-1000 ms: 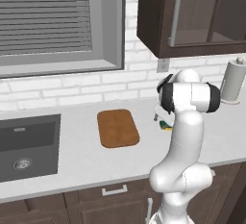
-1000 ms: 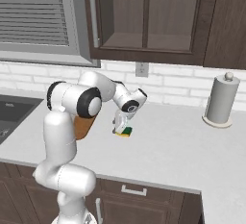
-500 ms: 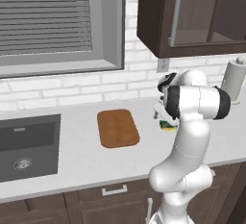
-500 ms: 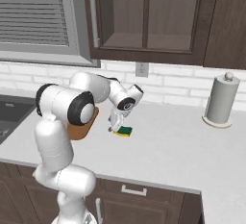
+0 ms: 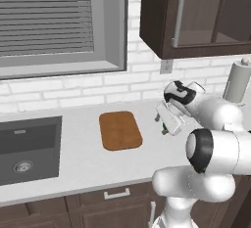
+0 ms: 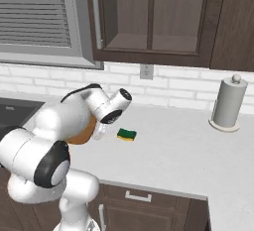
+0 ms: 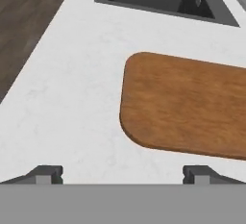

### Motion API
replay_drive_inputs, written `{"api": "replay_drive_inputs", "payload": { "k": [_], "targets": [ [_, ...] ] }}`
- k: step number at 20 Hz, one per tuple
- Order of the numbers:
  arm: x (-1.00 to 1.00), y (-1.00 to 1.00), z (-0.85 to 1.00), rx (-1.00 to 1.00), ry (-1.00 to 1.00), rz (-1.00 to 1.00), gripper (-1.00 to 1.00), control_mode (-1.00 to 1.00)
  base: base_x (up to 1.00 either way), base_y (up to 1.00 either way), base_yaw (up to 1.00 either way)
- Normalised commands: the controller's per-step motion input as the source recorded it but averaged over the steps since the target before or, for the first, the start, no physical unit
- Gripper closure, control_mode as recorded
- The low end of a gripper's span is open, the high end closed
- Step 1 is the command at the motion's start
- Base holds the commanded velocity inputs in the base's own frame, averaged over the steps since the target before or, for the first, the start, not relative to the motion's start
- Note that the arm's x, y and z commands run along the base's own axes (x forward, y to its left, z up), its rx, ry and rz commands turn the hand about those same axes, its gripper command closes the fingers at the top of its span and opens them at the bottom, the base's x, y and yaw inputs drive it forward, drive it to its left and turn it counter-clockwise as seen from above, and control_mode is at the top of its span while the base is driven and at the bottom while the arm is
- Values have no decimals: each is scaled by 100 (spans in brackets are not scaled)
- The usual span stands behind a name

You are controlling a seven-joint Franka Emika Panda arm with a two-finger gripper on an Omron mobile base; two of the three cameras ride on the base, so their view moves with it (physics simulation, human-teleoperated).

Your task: Pick up the sponge from the counter and clean the cutting board by briefly scrubbing or pressing down on the cutting board. Once finished, release the sponge.

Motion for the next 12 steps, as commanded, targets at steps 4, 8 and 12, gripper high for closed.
{"api": "replay_drive_inputs", "payload": {
  "k": [4,8,12],
  "targets": [
    [-63,26,98,0,-7,-24,-100,-100,0,0,0],
    [-72,21,88,-2,-6,-14,-100,-100,0,0,0],
    [-94,20,67,0,0,-12,-100,-100,0,0,0]
  ]
}}
